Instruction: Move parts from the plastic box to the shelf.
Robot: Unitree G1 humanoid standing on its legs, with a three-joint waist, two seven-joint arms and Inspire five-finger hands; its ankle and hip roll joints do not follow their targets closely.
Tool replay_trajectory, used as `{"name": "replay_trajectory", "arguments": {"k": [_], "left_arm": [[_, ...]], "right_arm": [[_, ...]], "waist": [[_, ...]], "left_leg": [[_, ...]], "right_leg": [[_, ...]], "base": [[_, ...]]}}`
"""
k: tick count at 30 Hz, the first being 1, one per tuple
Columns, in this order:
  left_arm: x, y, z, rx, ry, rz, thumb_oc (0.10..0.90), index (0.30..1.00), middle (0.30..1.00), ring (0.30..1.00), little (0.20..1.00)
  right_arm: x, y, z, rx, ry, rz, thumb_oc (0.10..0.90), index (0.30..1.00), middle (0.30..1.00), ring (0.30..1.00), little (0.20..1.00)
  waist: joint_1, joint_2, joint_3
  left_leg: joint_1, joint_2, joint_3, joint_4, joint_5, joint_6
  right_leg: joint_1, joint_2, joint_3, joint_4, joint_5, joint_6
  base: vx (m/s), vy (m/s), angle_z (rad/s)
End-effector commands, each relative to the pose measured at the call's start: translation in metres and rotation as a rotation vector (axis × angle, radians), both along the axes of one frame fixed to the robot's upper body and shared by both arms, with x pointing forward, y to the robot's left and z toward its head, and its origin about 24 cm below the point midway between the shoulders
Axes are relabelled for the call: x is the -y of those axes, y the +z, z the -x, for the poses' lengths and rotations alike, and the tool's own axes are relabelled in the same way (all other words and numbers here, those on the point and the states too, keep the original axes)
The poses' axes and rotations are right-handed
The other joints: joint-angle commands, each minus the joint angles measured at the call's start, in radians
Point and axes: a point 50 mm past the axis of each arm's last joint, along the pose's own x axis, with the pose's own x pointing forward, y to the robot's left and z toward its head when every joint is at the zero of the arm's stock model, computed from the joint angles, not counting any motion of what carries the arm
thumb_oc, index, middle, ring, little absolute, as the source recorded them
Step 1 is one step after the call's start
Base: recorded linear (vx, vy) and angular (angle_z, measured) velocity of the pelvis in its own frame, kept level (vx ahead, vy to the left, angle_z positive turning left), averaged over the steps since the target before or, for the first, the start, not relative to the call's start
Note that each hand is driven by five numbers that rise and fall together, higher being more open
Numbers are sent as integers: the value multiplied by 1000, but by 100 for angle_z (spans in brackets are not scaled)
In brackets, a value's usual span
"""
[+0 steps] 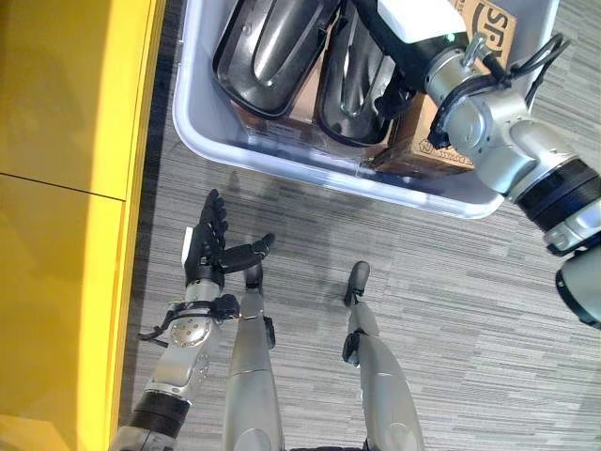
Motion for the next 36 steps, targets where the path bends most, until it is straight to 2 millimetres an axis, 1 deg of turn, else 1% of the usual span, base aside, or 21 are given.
{"name": "replay_trajectory", "arguments": {"k": [1,2,3,4,6,7,9,12,13,14,17,19,20,27,28,29,36], "left_arm": [[-8,25,14,130,-29,-47,900,1000,1000,1000,1000],[-9,24,15,128,-23,-46,900,1000,1000,1000,1000],[-11,25,16,129,-21,-49,900,1000,1000,1000,1000],[-13,25,17,129,-17,-49,900,1000,1000,1000,1000],[-15,25,17,127,-7,-49,900,1000,1000,1000,1000],[-16,24,18,122,-2,-54,900,1000,1000,1000,1000],[-16,23,18,118,2,-53,900,1000,1000,1000,1000],[-14,23,17,116,-1,-56,900,1000,1000,1000,1000],[-14,23,16,117,9,-52,900,1000,1000,1000,1000],[-14,23,16,116,8,-53,900,1000,1000,1000,1000],[-12,21,15,112,15,-48,900,1000,1000,1000,1000],[-12,20,15,105,17,-50,900,1000,1000,1000,1000],[-11,20,14,108,22,-48,900,1000,1000,1000,1000],[-8,19,11,104,27,-51,900,1000,1000,1000,1000],[-7,19,11,102,24,-52,900,1000,1000,1000,1000],[-7,19,11,100,24,-53,900,1000,1000,1000,1000],[-7,17,11,92,41,-54,900,1000,1000,1000,1000]], "right_arm": [[-4,70,33,233,66,-44,900,1000,1000,1000,1000],[-5,74,37,252,91,-77,900,1000,1000,1000,1000],[-8,77,43,272,112,-58,900,1000,1000,1000,1000],[-10,80,49,287,149,-88,900,1000,1000,1000,1000],[-12,80,54,299,176,-91,900,1000,1000,1000,1000],[-14,78,57,298,212,-115,900,1000,1000,1000,1000],[-14,72,58,292,230,-128,900,1000,1000,1000,1000],[-13,62,56,267,247,-158,900,1000,1000,1000,1000],[-13,52,53,244,255,-182,900,1000,1000,1000,1000],[-12,52,53,243,254,-184,900,1000,1000,1000,1000],[-14,41,49,208,270,-225,900,1000,1000,1000,1000],[-11,37,47,200,263,-246,900,1000,1000,1000,1000],[-10,32,45,187,275,-290,900,1000,1000,1000,1000],[-11,17,39,142,293,-385,900,1000,1000,1000,1000],[-12,14,38,135,292,-388,900,1000,1000,1000,1000],[-12,14,38,133,291,-389,900,1000,1000,1000,1000],[-15,9,38,131,309,-435,900,1000,1000,1000,1000]], "waist": [[5,-16,-15],[2,-17,-17],[1,-19,-20],[-1,-21,-21],[-4,-23,-21],[-6,-24,-20],[-6,-24,-18],[-5,-25,-12],[-1,-23,-6],[0,-24,-7],[-2,-21,-4],[0,-21,-4],[-1,-19,-4],[-1,-18,-4],[0,-18,-4],[0,-18,-4],[1,-18,-4]], "left_leg": [[44,-17,16,35,-117,18],[46,-15,18,35,-117,18],[50,-15,19,33,-116,18],[50,-13,20,34,-115,18],[52,-13,20,33,-114,17],[55,-12,23,32,-113,18],[56,-11,25,28,-112,19],[57,-9,27,33,-115,22],[55,-9,28,35,-114,24],[55,-9,28,35,-114,24],[55,-10,28,29,-113,26],[56,-11,29,26,-112,28],[55,-12,29,25,-112,28],[54,-14,27,17,-110,31],[48,-15,28,14,-101,33],[52,-15,27,17,-109,32],[46,-18,24,13,-109,35]], "right_leg": [[210,-47,57,138,-243,80],[210,-47,58,139,-242,79],[209,-46,60,141,-242,78],[208,-45,61,142,-243,77],[205,-44,64,146,-244,75],[202,-43,66,148,-244,75],[202,-42,68,147,-243,74],[203,-41,71,146,-241,74],[202,-40,73,144,-239,76],[203,-40,73,144,-239,76],[201,-39,71,141,-237,75],[202,-39,71,138,-236,76],[202,-39,69,136,-235,76],[203,-39,67,131,-235,76],[198,-39,66,129,-231,75],[203,-38,65,130,-235,75],[200,-38,63,129,-239,75]], "base": [[0,0,0],[0,0,0],[-32,-12,0],[-34,-14,-2],[-33,-2,-1],[-31,6,0],[0,0,0],[-18,-8,-4],[-25,-20,-8],[-22,-15,-6],[-6,-2,-4],[0,0,0],[0,0,0],[0,0,0],[0,0,0],[0,0,0],[3,-3,1]]}}
